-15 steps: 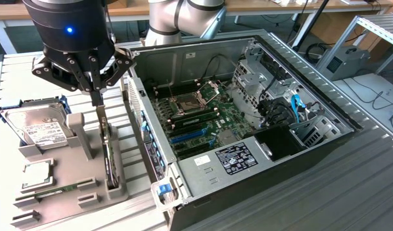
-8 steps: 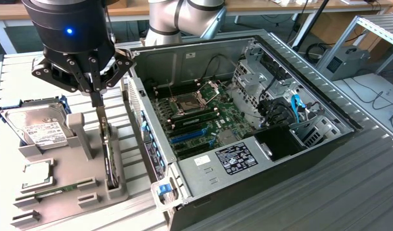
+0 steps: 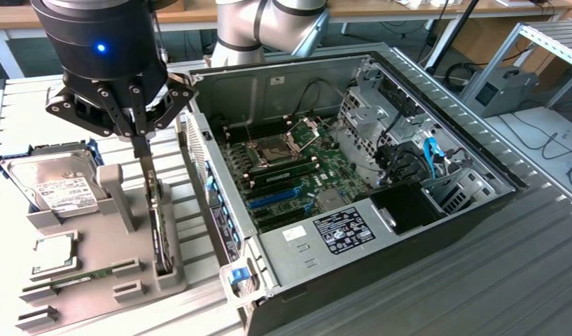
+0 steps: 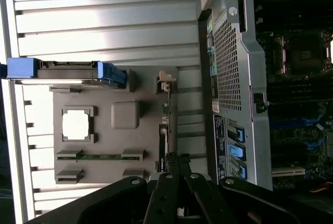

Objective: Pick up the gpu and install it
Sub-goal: 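Reach for the gpu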

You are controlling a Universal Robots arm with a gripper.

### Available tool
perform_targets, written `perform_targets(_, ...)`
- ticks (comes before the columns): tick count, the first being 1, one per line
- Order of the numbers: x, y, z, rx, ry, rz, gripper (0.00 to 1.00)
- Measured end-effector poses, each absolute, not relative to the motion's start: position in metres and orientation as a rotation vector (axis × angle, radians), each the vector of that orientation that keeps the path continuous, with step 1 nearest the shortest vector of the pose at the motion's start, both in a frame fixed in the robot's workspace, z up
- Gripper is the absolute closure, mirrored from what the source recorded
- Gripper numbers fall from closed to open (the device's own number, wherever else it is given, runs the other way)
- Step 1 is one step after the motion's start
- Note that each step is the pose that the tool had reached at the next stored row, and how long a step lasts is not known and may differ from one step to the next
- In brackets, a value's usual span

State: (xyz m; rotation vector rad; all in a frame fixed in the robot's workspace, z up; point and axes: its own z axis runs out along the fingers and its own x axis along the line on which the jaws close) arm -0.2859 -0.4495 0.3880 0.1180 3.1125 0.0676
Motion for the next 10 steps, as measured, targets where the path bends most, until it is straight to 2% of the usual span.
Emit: perform_targets(10, -0.2859, -0.4518, 0.3878, 0.118, 3.112, 0.068, 0.89)
